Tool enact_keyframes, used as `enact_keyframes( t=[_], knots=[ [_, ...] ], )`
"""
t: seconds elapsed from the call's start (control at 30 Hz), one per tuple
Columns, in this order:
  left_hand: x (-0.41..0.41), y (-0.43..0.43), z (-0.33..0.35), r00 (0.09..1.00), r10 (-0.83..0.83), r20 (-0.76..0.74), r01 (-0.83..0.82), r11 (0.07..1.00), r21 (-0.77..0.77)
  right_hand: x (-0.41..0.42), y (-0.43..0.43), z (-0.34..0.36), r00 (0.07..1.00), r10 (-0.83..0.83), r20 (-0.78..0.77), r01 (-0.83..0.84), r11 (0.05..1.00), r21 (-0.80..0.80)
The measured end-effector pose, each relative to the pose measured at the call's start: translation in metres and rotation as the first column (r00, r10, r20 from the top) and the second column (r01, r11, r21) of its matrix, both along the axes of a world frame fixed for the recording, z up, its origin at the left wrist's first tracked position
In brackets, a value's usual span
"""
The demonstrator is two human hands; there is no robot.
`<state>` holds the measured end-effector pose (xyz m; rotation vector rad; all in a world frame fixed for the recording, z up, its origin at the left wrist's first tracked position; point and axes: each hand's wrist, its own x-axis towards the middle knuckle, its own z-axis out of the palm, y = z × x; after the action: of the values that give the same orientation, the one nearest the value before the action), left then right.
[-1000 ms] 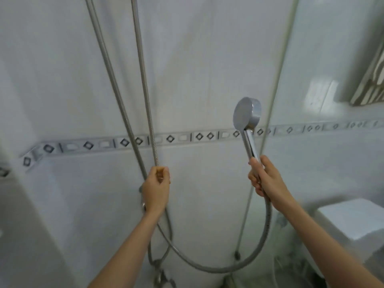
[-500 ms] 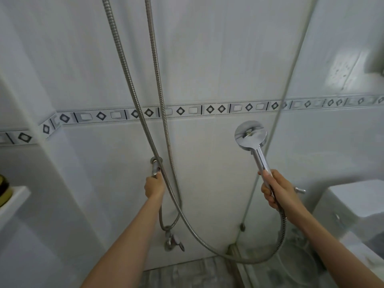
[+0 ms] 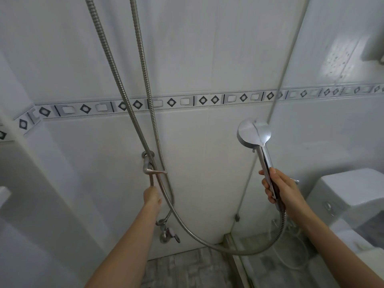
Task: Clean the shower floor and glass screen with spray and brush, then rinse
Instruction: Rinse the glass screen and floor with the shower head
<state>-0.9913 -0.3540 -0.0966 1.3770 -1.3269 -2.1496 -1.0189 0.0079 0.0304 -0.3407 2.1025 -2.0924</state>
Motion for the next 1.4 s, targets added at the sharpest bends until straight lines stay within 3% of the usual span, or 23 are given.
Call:
enact_keyframes(
  t=[0.13,0.33,0.43,0.53,0.6,0.73,1.0,1.4],
  knots=[
    [-0.022,0.016,-0.014,0.969,-0.171,0.177,0.204,0.960,-0.189,0.002,0.014,0.000,0.999,-0.044,0.019,0.044,0.999,-0.012],
    [-0.055,0.074,-0.006,0.939,-0.321,0.125,0.344,0.881,-0.325,0.004,0.037,0.000,0.994,-0.103,0.035,0.104,0.994,-0.031],
    [-0.055,0.111,-0.004,0.829,-0.519,0.210,0.560,0.771,-0.303,0.007,0.047,-0.001,0.991,-0.130,0.031,0.131,0.991,-0.018],
    [-0.043,0.147,0.004,0.605,-0.731,0.317,0.796,0.572,-0.199,0.009,0.058,0.000,0.987,-0.157,-0.018,0.157,0.986,0.048],
    [-0.037,0.165,0.010,0.496,-0.808,0.318,0.867,0.445,-0.223,0.009,0.062,0.002,0.980,-0.183,-0.076,0.188,0.980,0.069],
    [-0.029,0.191,0.046,0.473,-0.854,0.218,0.845,0.369,-0.388,0.011,0.071,0.027,0.957,-0.207,-0.201,0.228,0.970,0.087],
    [-0.018,0.191,0.152,0.542,-0.835,-0.094,0.693,0.507,-0.513,0.006,0.089,0.128,0.815,-0.365,-0.450,0.349,0.929,-0.122],
    [0.005,0.198,0.330,0.451,-0.798,-0.400,0.503,0.598,-0.624,0.009,0.081,0.293,0.533,-0.526,-0.663,0.387,0.848,-0.362]
  ],
)
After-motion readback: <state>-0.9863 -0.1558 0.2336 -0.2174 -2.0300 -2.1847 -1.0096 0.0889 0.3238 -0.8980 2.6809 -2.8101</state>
